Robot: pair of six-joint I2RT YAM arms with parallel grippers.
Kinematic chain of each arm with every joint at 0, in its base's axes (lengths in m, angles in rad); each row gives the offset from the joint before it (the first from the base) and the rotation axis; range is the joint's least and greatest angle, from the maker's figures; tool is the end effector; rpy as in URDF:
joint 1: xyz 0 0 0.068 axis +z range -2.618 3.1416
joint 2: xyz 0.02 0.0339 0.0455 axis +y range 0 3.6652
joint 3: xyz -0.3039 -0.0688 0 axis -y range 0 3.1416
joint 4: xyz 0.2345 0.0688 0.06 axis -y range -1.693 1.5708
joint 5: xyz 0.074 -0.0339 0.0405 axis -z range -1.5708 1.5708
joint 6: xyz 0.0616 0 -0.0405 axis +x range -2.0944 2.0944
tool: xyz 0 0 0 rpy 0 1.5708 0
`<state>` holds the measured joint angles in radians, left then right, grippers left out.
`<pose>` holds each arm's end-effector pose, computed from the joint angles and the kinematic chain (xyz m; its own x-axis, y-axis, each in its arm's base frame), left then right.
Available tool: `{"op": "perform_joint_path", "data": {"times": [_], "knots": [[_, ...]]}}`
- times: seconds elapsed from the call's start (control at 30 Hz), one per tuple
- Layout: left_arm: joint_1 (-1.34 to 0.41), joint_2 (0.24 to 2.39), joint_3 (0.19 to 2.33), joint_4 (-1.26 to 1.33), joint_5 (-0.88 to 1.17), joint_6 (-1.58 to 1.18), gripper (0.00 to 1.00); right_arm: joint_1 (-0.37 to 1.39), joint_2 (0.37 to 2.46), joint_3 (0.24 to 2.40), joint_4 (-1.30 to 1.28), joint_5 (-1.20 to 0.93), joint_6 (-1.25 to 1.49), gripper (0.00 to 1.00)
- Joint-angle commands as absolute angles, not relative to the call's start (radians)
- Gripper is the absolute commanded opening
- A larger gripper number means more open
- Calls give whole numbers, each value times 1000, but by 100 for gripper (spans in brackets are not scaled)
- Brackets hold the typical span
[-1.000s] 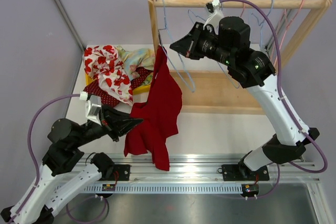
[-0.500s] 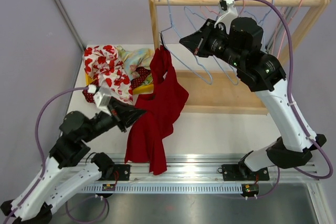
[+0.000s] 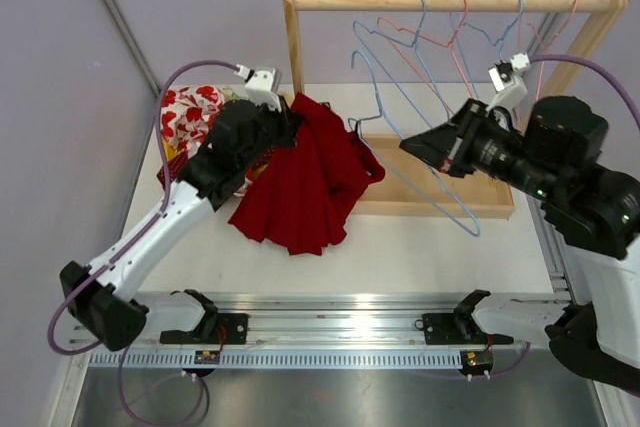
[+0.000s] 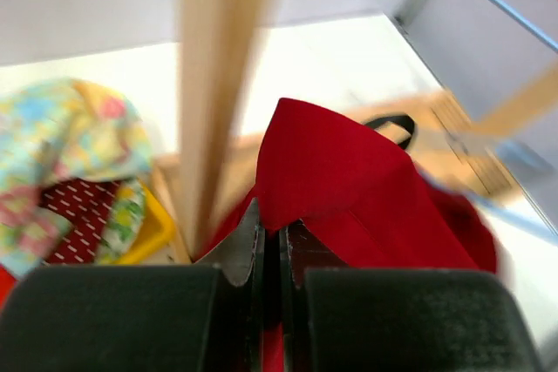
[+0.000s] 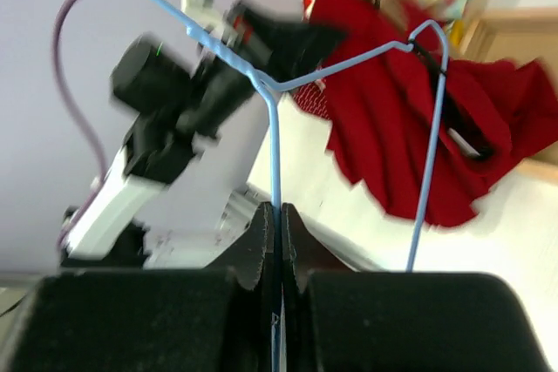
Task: Remove the skirt from the hanger
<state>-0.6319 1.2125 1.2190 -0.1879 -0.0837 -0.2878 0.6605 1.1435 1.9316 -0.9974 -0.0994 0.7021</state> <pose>0.2295 -0.1616 0.4352 -0.2878 -0.1398 -0.9474 0.4595 0.8478 -0.2647 0.1141 0.0964 0.5705 -0.5690 0.3717 -0.7335 -0.4187 0.6368 0.6475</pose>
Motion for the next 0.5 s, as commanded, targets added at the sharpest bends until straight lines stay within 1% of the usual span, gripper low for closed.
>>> {"op": "perform_joint_path", "data": {"times": [0.0,0.2,0.3,0.33,0.43,0.47], "knots": [[-563,1293,1321,-147,-163,-287,0,658,1082,1966,-1125,-240,771,0],[-499,1286,1238,-156,-213,-313,0,658,1068,2158,-1296,-337,804,0],[-456,1285,1209,-195,-236,-324,0,658,1098,2301,-1333,-399,827,0],[-436,1281,1203,-201,-250,-325,0,658,1115,2398,-1347,-411,833,0],[-387,1272,1166,-213,-238,-327,0,660,1187,2566,-1384,-468,857,0],[-377,1270,1160,-221,-244,-322,0,660,1210,2595,-1387,-478,867,0]]}}
